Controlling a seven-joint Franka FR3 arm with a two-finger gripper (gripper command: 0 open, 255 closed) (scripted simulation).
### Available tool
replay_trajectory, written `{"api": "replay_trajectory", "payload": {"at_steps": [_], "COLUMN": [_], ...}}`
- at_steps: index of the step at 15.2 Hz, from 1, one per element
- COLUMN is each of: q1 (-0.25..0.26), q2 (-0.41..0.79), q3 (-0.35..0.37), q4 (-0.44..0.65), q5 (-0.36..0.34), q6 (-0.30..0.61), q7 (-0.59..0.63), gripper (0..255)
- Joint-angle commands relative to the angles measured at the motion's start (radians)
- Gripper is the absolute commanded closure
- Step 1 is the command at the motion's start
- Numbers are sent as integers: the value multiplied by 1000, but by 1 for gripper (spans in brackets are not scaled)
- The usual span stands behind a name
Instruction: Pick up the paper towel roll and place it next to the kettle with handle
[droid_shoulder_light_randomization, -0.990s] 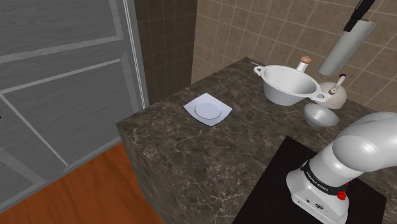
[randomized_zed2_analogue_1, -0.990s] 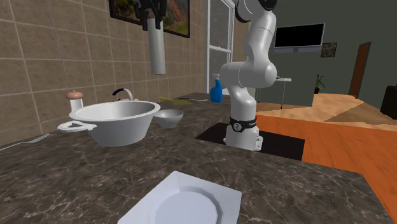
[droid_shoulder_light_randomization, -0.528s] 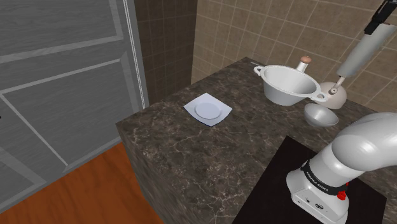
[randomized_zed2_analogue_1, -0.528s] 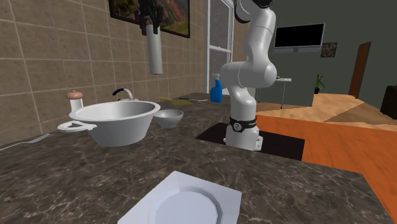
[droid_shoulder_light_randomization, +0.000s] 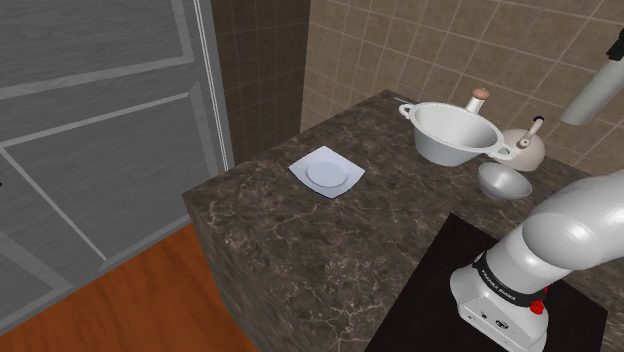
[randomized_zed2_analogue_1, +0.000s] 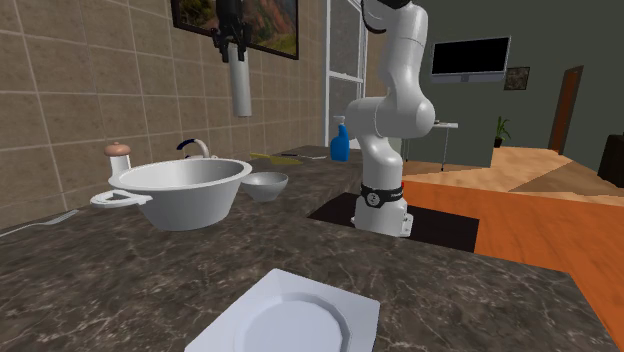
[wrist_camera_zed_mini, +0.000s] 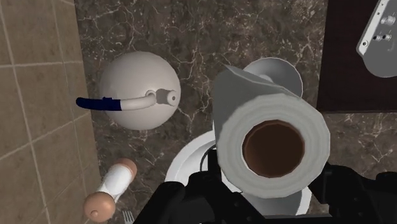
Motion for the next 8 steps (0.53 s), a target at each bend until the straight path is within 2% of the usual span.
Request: {"api": "replay_trajectory", "payload": {"at_steps": [1,4,5,6,7,8], "q1": [11,40,46,31,-34,-124], "q2": [52,188,259,359,474,567], "q3": [-76,-246,-322,-401,-446,-449], "q4": [42,130,163,200,241,286], "q5": [25,121,183,276,388,478], "q6": [9,19,21,18,3,-18], "q7": [-71,-215,-280,-366,-460,-534], "gripper": [255,255,255,255,255,255]}}
